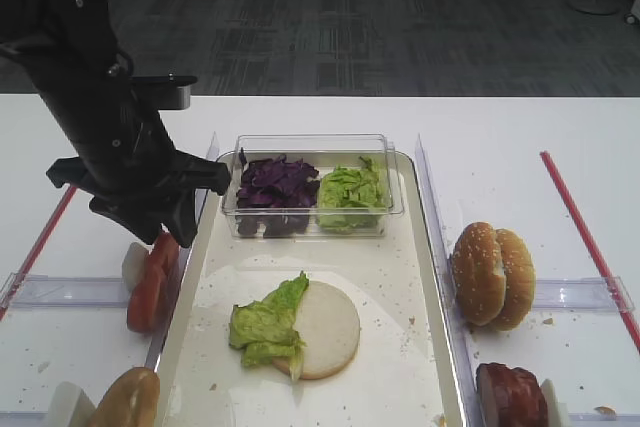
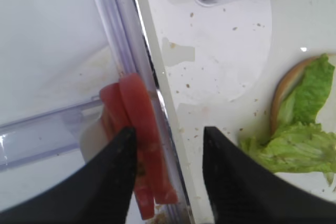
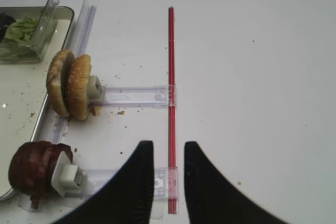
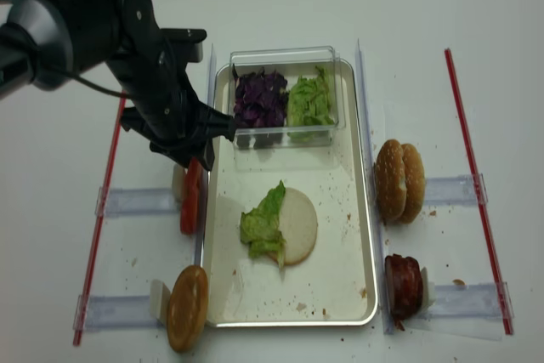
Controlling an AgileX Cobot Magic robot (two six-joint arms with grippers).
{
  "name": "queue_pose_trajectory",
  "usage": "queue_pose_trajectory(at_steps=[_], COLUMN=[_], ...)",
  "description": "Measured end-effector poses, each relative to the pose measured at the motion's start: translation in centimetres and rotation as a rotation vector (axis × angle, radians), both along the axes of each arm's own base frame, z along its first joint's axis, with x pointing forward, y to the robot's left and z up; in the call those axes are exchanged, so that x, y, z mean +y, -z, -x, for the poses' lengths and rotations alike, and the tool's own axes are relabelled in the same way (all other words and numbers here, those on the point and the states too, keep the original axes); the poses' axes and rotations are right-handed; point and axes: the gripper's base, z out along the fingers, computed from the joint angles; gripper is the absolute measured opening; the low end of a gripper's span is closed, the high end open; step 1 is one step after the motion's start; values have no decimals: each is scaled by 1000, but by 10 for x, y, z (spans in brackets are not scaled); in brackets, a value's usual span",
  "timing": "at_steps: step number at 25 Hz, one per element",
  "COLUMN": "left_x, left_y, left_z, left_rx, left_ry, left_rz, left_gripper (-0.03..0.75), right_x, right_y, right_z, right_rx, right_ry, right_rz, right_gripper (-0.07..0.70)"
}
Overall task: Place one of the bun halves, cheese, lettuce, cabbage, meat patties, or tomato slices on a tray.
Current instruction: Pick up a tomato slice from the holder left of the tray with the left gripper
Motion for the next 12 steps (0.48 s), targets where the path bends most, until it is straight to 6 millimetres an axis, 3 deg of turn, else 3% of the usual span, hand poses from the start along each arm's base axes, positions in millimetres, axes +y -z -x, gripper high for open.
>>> queue_pose_trajectory(at_steps=[12], left_x=[1], left_y=[0], left_z=[4], left_rx=[49], left_ry=[7], left_rz=[-12], left_gripper=[274], right_x=[0], right_y=[0], right_z=[0], right_rx=[0], right_ry=[0], right_rz=[0], right_gripper=[193])
